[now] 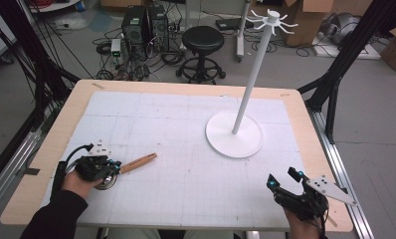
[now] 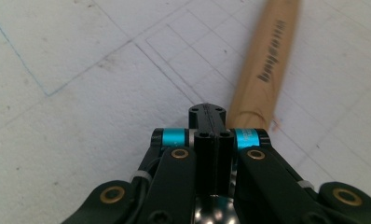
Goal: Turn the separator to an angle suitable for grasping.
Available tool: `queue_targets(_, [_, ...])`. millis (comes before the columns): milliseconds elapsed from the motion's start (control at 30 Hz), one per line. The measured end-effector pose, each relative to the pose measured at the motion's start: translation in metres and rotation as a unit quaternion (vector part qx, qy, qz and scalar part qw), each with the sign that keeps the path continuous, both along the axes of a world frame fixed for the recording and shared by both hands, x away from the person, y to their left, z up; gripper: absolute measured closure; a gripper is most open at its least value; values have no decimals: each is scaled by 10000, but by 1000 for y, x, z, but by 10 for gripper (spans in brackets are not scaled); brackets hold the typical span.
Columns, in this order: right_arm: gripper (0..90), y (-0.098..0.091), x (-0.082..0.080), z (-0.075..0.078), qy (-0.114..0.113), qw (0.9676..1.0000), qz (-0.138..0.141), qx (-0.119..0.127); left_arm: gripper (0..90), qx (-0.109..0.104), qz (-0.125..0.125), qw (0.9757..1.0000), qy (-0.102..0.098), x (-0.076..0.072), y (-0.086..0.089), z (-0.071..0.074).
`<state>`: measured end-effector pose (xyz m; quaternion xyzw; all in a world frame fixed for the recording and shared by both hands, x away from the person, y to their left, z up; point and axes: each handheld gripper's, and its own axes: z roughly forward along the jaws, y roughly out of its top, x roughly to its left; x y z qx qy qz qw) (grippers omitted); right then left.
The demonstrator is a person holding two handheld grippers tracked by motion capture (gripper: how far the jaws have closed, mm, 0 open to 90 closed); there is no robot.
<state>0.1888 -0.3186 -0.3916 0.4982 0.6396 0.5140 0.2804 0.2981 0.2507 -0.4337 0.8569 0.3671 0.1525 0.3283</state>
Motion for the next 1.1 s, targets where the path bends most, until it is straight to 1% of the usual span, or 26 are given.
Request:
queue_targets(33, [219, 0, 0, 0, 4, 10000, -4, -2, 898, -37, -9, 10000, 2, -2, 1, 0])
queue_targets(100, [220, 0, 1, -1, 18, 10000, -20, -16, 899, -45, -31, 10000, -29, -6, 2, -1])
queue_targets(133, [221, 0, 1, -1, 51, 10000, -31, -5, 899, -71, -1, 10000, -38, -8, 2, -2])
queue_targets(233, [224, 0, 1, -1, 57, 10000, -26, -10, 899, -75, 34, 9999, -67, -9, 2, -2])
queue_targets(400, [224, 0, 1, -1, 46, 10000, -39, -20, 899, -142, 73, 9998, -86, -11, 3, -3])
queue_targets(433, [224, 0, 1, -1, 56, 10000, -49, -11, 898, -195, 118, 9997, -73, -11, 3, -3])
queue_targets(467, [225, 0, 1, -1, 63, 10000, -46, 5, 898, -213, 124, 9997, -71, -12, 4, -4])
queue_targets(567, [224, 0, 1, -1, 53, 10000, -43, 4, 899, -372, 145, 9992, -40, -15, 7, -5])
queue_targets(700, [225, 0, 0, -1, 51, 10000, -49, -4, 898, -458, 170, 9988, -80, -20, 8, -4])
queue_targets(767, [225, 0, 0, -1, 56, 10000, -50, -6, 898, -469, 270, 9984, -187, -23, 11, -3])
queue_targets(833, [224, -1, 1, -1, 41, 10000, -44, -14, 896, -548, 383, 9972, -328, -26, 14, -1])
queue_targets(867, [225, -1, 1, -1, 41, 10000, -44, -20, 895, -619, 423, 9964, -395, -28, 16, 0])
queue_targets(900, [224, -1, 1, -1, 53, 10000, -54, 1, 883, -730, 519, 9946, -526, -31, 18, 1])
queue_targets(933, [224, -1, 0, -1, 52, 10000, -49, 5, 843, -871, 575, 9925, -631, -34, 20, 3])
queue_targets(967, [224, -1, 0, -1, 27, 10000, -49, -22, 805, -1017, 632, 9899, -758, -38, 22, 5])
queue_targets(1000, [224, -1, 0, 0, 25, 10000, -42, -15, 742, -1183, 677, 9863, -927, -42, 24, 9])
queue_targets(1033, [224, -1, 0, 0, 25, 10000, -42, -15, 695, -1183, 677, 9863, -927, -42, 24, 9])
queue_targets(1067, [218, -1, 0, 1, -30, 10000, -17, -38, 633, -1753, 688, 9744, -1225, -51, 28, 17])
queue_targets(1100, [206, 0, 0, 1, -47, 10000, -25, -58, 559, -1950, 739, 9688, -1339, -55, 28, 21])
